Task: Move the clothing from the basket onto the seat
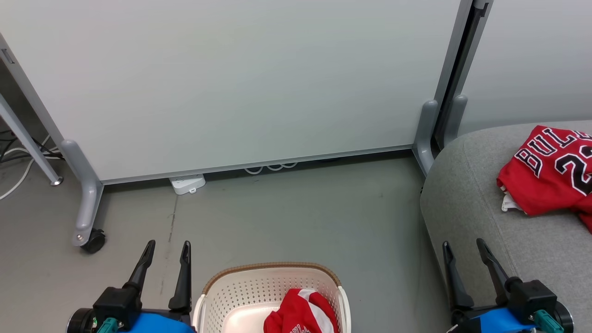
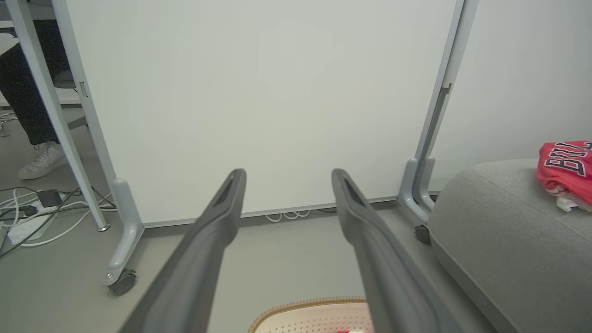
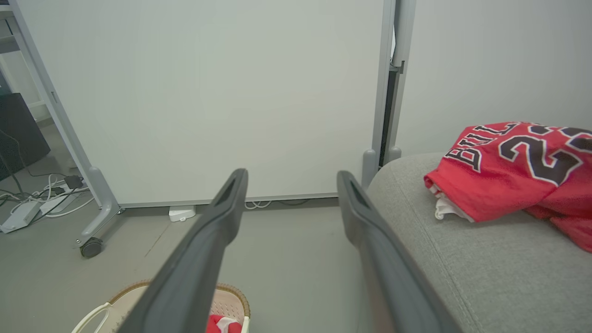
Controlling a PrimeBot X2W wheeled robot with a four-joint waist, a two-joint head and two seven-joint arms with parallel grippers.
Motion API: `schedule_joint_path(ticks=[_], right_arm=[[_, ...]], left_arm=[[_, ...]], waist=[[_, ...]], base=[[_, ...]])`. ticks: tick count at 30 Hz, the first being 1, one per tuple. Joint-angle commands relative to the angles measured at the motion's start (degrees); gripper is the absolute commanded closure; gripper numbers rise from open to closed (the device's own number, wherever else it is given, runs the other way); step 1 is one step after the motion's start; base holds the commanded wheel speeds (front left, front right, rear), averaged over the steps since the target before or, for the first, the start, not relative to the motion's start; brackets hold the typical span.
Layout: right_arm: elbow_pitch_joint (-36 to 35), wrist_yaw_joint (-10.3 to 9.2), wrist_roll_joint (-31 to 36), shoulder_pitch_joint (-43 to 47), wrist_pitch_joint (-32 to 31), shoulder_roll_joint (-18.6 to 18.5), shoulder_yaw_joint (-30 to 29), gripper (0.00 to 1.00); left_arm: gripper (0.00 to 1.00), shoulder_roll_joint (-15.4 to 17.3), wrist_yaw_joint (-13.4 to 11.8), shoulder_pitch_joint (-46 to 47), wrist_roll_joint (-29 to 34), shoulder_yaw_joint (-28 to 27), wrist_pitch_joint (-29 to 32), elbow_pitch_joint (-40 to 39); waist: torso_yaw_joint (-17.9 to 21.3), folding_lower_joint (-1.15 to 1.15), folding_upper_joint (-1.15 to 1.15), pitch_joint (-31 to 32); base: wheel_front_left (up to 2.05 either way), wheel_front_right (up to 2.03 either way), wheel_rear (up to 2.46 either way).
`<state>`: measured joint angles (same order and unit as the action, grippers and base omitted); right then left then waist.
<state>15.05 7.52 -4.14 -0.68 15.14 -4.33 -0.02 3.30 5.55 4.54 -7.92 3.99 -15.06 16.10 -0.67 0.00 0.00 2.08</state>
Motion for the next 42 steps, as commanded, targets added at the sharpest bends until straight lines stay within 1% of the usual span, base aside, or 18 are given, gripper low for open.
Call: schedule_joint_path(ticks=[1, 6, 12, 16, 28, 33, 42], right_arm=[[0.13, -0.06, 0.17, -0.21, 0.01, 0.21, 0.11, 0.00], [0.25, -0.05, -0.16, -1.29, 0.01, 0.24, 0.55, 0.00], [-0.12, -0.06, -0.33, -3.49, 0.01, -0.18, 1.95, 0.00], [-1.13, -0.05, -0.27, -6.91, 0.01, -0.68, 2.69, 0.00], [-3.98, -0.05, 0.71, -19.62, 0.01, -0.77, 3.75, 0.00], [-5.04, -0.05, 1.32, -23.47, 0.01, -0.39, 4.22, 0.00], [-6.82, -0.05, 1.60, -28.79, 0.01, 0.05, 4.53, 0.00]], left_arm=[[0.00, 0.17, 0.20, 0.61, 0.25, -0.26, -0.17, 0.19], [0.00, 0.01, 1.03, 3.31, 0.54, 1.00, -0.17, 2.37], [0.00, 0.78, 1.72, 8.91, 0.46, 4.69, -0.17, 8.41], [0.00, 1.44, 1.94, 14.39, -0.15, 7.73, -0.17, 13.67], [0.00, 5.00, 1.99, 28.74, -4.96, 21.24, -0.17, 30.05], [0.00, 6.05, 1.99, 33.60, -7.32, 26.80, -0.17, 36.06], [0.00, 7.15, 1.93, 41.10, -11.83, 35.16, -0.17, 44.38]], waist=[[0.01, 0.00, 0.00, -0.07], [0.58, 0.00, 0.00, -1.04], [2.66, 0.00, 0.00, -3.77], [4.16, 0.00, 0.00, -8.43], [8.48, 0.00, 0.00, -23.84], [9.63, 0.00, 0.00, -29.55], [11.12, 0.00, 0.00, -39.20]], base=[[0.00, 0.00, 0.00], [0.00, 0.00, 0.00], [0.00, 0.00, 0.00], [0.00, 0.00, 0.00], [0.00, 0.00, 0.00], [0.00, 0.00, 0.00], [0.00, 0.00, 0.00]])
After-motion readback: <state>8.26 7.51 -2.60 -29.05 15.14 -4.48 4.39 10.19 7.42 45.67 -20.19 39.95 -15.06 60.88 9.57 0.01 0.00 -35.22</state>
